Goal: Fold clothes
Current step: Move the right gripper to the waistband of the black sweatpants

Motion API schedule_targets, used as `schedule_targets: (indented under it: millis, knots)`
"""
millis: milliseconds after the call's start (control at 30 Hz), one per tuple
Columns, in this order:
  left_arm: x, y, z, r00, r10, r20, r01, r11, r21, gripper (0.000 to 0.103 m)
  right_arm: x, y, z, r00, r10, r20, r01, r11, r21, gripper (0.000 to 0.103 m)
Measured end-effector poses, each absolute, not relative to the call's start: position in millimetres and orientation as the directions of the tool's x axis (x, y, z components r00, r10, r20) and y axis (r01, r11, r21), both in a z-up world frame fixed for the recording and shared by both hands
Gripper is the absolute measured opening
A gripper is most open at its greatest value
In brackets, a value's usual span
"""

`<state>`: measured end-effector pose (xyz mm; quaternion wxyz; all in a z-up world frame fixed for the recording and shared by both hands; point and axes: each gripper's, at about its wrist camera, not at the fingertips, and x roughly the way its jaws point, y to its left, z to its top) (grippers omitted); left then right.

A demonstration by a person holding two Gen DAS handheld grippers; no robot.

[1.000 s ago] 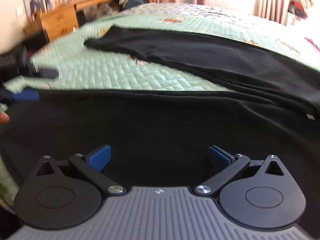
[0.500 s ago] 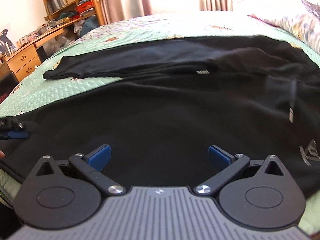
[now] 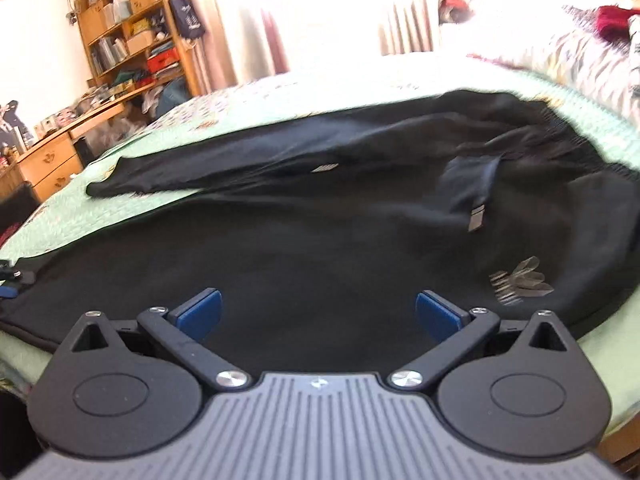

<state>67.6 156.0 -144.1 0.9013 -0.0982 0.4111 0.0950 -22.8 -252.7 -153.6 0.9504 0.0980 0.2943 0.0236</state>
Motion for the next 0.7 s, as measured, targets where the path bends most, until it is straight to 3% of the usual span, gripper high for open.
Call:
schedule_targets:
  millis: [100, 300, 400, 567, 700]
  knots:
    - [60.4, 120.2, -130.9, 0.669, -0.016, -0.743, -0.129, 0.982, -0.138, 0.095, -21.4, -278.0, -148.8, 0.834, -0.020, -0.551, 0.103, 0.987, 0.120, 0.102]
    - [65.2, 27.2, -117.7, 0.644, -0.175, -0.744, 0.126, 0.984, -0.123, 0.098, -6.6, -355.1, -125.1, 0.859, -0.117, -0.499, 0.202, 0.972, 0.119, 0.100]
    - [68.8, -2.2, -130.2, 0.604, -0.181, -0.776, 0.179, 0.980, -0.089, 0.098, -23.8, -404.4, -106.2, 0.896, -0.088, -0.436, 0.213, 0.945, 0.248, 0.100]
    - [71.7, -17.9, -152.3, 0.544, -0.220, -0.810, 0.182, 0.973, -0.142, 0.098, -45.1, -469.6, -117.6, 0.881, -0.015, -0.472, 0.254, 0.858, 0.447, 0.100]
    - [72.9, -24.4, -157.3, 0.543, -0.202, -0.815, 0.190, 0.975, -0.116, 0.099, -42.0, -483.8, -141.4, 0.872, 0.057, -0.487, 0.254, 0.798, 0.547, 0.100]
